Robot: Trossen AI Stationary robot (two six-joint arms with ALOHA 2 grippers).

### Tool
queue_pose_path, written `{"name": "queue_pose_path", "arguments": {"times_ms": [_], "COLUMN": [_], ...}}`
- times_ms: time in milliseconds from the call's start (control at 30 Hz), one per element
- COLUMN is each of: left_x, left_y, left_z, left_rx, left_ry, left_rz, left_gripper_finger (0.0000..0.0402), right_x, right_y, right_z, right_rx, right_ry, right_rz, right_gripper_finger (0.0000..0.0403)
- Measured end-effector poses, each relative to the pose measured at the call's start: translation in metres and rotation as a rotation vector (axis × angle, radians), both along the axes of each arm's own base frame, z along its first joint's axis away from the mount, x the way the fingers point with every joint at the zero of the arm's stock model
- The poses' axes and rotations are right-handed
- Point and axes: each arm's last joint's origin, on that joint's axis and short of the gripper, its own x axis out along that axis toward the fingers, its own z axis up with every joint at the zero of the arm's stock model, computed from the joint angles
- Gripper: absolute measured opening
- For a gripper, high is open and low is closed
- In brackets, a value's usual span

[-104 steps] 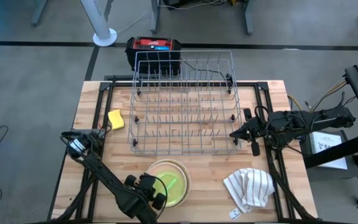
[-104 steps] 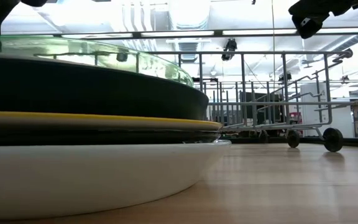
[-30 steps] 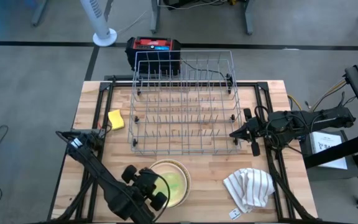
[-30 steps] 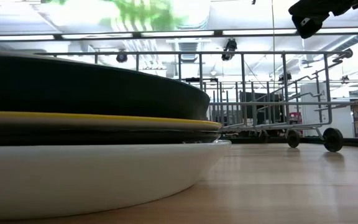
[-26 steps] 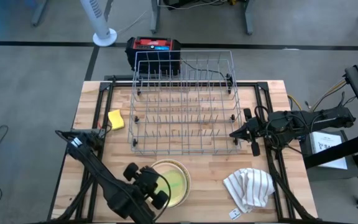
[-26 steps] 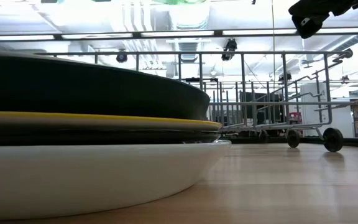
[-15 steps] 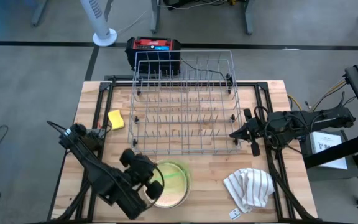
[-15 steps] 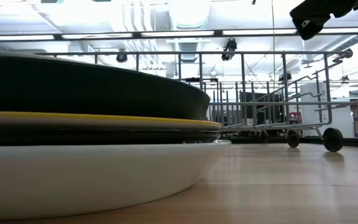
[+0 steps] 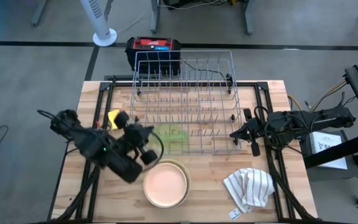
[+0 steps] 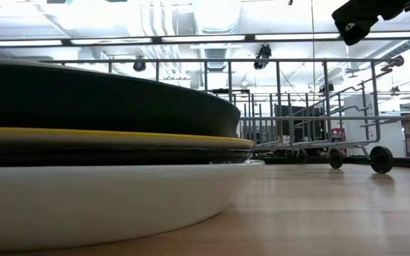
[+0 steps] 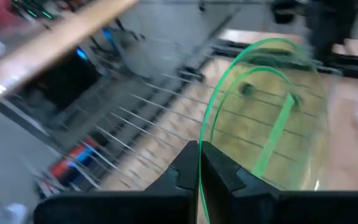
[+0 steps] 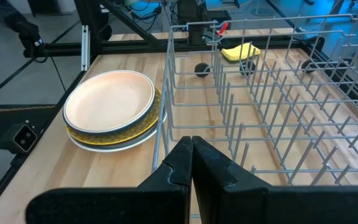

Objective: Sort dishes
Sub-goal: Put the green transparent plate into the dish rack

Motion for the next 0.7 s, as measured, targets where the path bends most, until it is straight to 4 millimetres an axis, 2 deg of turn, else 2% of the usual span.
{"name": "queue_pose_path", "arguments": {"times_ms": [333, 700], "left_x": [-0.012, -0.007], "left_y": [0.072, 0.146], "left_z": [0.028, 0.029], "left_rx": [0.268, 0.384], "left_ry": [0.091, 0.353], "left_rz": [0.168, 0.378], "left_gripper_finger": [0.0, 0.0], "right_x": [0.0, 0.0], "right_y": [0.0, 0.0], "right_z": [0.0, 0.0], "right_rx": [-0.009, -0.01], "right_ry": [-0.001, -0.002], "right_rz": [0.003, 0.003], "right_gripper_finger": [0.0, 0.0]}}
